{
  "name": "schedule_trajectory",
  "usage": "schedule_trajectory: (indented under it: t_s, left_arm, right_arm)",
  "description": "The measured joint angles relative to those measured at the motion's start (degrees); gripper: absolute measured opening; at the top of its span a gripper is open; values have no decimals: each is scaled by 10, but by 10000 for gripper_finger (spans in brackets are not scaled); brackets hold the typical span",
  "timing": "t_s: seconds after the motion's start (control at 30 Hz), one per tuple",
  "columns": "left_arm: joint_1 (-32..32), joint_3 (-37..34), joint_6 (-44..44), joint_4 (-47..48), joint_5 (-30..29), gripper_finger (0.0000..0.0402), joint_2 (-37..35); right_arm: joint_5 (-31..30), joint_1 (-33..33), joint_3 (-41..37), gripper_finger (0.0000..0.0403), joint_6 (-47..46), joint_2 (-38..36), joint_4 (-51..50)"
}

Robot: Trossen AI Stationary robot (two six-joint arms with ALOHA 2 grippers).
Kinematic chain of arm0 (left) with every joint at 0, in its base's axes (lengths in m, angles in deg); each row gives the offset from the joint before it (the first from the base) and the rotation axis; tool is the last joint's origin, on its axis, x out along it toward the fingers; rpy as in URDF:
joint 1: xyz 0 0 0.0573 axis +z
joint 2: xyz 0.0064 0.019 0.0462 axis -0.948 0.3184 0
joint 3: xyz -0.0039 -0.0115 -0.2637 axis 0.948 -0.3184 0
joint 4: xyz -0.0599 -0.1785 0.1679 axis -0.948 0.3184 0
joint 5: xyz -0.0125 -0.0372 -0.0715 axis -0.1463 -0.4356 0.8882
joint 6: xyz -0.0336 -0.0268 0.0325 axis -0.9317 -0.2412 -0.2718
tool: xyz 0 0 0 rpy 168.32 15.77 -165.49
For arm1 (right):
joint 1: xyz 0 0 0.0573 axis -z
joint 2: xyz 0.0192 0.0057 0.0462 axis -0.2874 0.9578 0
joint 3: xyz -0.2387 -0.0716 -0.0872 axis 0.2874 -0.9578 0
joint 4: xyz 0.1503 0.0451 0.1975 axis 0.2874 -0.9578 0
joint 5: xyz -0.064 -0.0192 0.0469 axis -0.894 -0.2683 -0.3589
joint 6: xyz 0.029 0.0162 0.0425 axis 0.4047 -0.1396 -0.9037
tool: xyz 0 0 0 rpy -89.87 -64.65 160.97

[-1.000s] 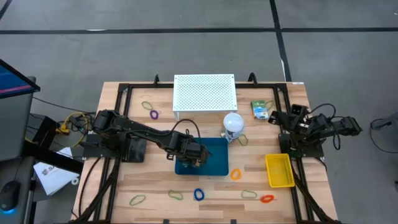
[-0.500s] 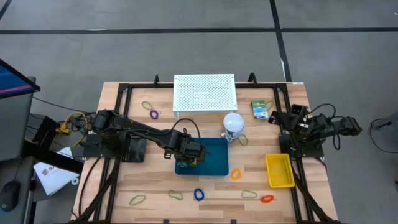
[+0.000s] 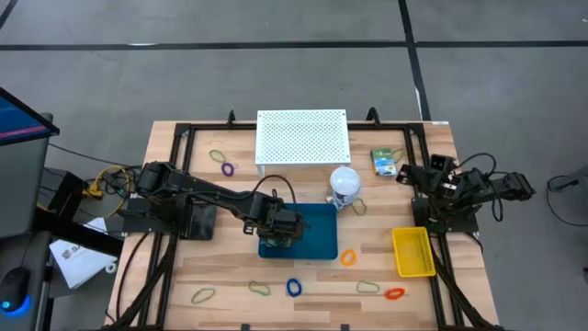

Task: Pick & Place Office Desk Supplies
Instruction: Put the left crayon box into the blue bin, then put the crayon box into the blue bin

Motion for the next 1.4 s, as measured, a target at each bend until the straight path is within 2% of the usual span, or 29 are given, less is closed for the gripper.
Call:
schedule_trajectory:
  t_s: [0.3,0.73,0.87,1.0,1.4]
  left_arm:
    - [0,0,2,-3,-2,167,0]
    - [0,1,22,-44,-66,156,-47]
    - [0,0,74,-74,-91,152,-65]
    - [4,0,167,-103,-99,153,-90]
    - [13,0,368,-95,-118,166,-182]
  right_arm:
    - [1,0,0,83,0,0,0]
    - [2,0,0,83,0,0,-8]
    - [2,0,0,83,1,0,-10]
    - [2,0,0,83,5,0,-4]
    - [0,0,0,83,11,0,31]
